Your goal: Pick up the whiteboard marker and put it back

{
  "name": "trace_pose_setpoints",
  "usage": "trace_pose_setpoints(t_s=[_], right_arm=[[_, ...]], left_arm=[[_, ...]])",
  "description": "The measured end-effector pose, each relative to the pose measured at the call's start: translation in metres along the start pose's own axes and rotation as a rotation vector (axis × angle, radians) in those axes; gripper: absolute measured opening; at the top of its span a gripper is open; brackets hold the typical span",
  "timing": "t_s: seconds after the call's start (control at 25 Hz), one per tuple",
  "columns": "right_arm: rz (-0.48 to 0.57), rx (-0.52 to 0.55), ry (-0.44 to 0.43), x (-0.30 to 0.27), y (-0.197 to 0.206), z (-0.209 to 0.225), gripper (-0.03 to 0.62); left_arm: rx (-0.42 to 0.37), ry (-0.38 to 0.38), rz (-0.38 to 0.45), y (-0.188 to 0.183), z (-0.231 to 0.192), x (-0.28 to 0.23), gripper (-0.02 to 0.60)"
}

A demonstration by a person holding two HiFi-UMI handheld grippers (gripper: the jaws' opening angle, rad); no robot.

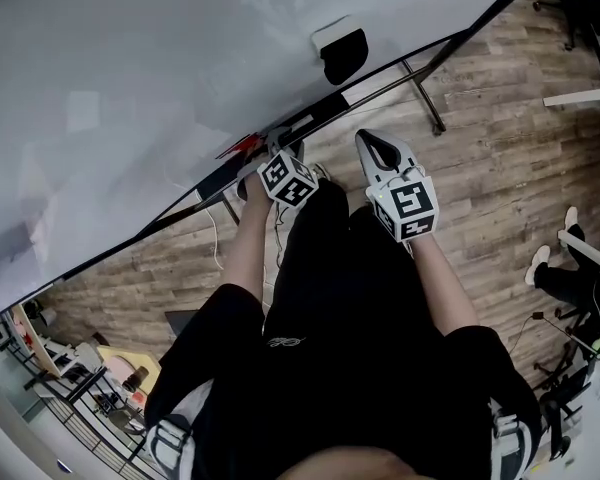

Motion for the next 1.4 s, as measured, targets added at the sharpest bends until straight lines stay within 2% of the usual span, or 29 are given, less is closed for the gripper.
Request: trace_pose_setpoints(t_s=[0.2,0.4,0.52,0.68,0.76,0.84,0.88,1.04,1.2,1.4], right_arm=[[0.013,0.007,-0.038,0.002,-0.004,-0.005,0.003],[0.03,0.013,-0.091,0.011,-0.009,-0.015,0.004],[0.054,0.021,-0.144,0.01,-0.022,-0.03,0.003],[0.083,0.054,-0.202,0.009,-0.032,-0.046,0.003],[0.094,0.071,-0.221,0.007,-0.031,-0.054,0.003],[0.111,0.072,-0.241,0.008,-0.033,-0.066,0.003],[0.121,0.073,-0.249,0.011,-0.035,-0.073,0.003],[0.149,0.088,-0.273,0.022,-0.04,-0.096,0.003],[0.163,0.116,-0.26,0.029,-0.047,-0.115,0.003],[0.179,0.171,-0.246,0.045,-0.051,-0.145,0.003]], left_arm=[[0.071,-0.066,0.024,-0.006,-0.002,0.016,0.121],[0.199,-0.164,0.111,-0.02,0.003,0.043,0.121],[0.339,-0.246,0.218,-0.033,0.001,0.071,0.121],[0.543,-0.422,0.421,-0.055,0.001,0.119,0.112],[0.656,-0.527,0.54,-0.057,0.005,0.142,0.048],[0.758,-0.605,0.623,-0.051,0.012,0.162,0.028],[0.785,-0.636,0.645,-0.048,0.016,0.171,0.022],[0.778,-0.717,0.648,-0.04,0.025,0.195,0.009],[0.791,-0.714,0.689,-0.04,0.033,0.217,0.008],[0.742,-0.738,0.7,-0.033,0.05,0.25,0.008]])
Point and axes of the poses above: the fingertips, and each gripper's own axes: x backward along the fingers, z to its right, y out of its underside, the point moved 2 cm from there along x, backward along the fingers, and after that the axes turned 15 degrees about z, right-handed, at the moved point
